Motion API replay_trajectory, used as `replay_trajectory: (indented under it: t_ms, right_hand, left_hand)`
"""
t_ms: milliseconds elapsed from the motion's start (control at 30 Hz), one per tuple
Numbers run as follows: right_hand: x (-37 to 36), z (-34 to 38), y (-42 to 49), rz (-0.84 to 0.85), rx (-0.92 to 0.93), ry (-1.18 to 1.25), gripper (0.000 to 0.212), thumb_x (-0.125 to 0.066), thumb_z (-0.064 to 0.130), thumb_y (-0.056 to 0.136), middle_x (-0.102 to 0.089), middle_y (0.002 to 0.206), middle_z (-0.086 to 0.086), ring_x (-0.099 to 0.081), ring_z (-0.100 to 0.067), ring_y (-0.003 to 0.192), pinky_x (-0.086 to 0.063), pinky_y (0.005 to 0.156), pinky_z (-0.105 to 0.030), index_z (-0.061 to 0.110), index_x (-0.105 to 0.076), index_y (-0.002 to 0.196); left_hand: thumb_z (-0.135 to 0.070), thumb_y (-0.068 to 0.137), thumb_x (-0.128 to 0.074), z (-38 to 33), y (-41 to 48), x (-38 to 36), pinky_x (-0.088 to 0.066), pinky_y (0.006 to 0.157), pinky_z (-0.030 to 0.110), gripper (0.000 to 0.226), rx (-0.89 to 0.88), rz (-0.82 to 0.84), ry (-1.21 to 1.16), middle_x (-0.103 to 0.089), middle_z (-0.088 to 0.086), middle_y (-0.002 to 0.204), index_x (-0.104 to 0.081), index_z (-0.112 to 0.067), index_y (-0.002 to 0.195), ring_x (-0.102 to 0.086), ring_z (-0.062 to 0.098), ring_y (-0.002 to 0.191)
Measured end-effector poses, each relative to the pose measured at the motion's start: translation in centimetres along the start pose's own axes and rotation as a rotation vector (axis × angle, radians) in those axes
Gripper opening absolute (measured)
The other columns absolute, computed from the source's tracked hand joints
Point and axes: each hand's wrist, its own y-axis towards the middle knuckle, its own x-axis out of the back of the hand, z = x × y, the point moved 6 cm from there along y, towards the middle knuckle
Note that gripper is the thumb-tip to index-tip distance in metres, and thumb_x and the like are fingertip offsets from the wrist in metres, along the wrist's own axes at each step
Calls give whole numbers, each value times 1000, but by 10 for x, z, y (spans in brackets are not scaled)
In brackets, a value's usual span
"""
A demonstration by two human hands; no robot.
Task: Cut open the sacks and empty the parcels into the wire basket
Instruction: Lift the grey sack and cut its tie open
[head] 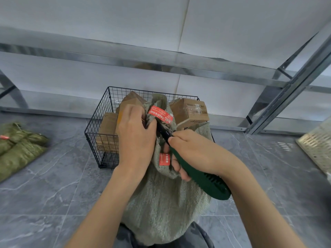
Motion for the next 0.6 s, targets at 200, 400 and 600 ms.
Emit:
replay_trajectory:
  t_ms: [200, 400, 600]
  right_hand:
    - [4, 2, 3, -121, 57, 52, 30, -29, 19, 101, -58, 56, -10, -51, -24, 41, -46, 43, -29, 9, -54, 88]
    - [3, 3, 7, -234, 118, 41, 30, -28, 19, 100, -59, 60, -16, -52, -25, 39, -45, 43, -29, 3, -53, 92]
    - [7, 2, 9, -347, 224, -63, 35, -28, 24, 101, -61, 66, -22, -54, -27, 41, -48, 47, -35, -1, -49, 91]
  left_hand:
    - [-2, 78, -62, 1, -1, -1, -19, 59, 20, 27, -21, -3, -1, -39, 0, 79, -38, -12, 71, -24, 7, 65]
    - [-5, 77, -61, -8, -5, -3, -23, 59, 17, 26, -57, -53, -37, -40, 1, 84, -37, -15, 73, -23, 3, 66]
    - [-14, 80, -56, -11, -6, -10, -25, 61, 16, 22, -58, -2, -31, -52, 6, 89, -37, -13, 70, -30, 2, 70]
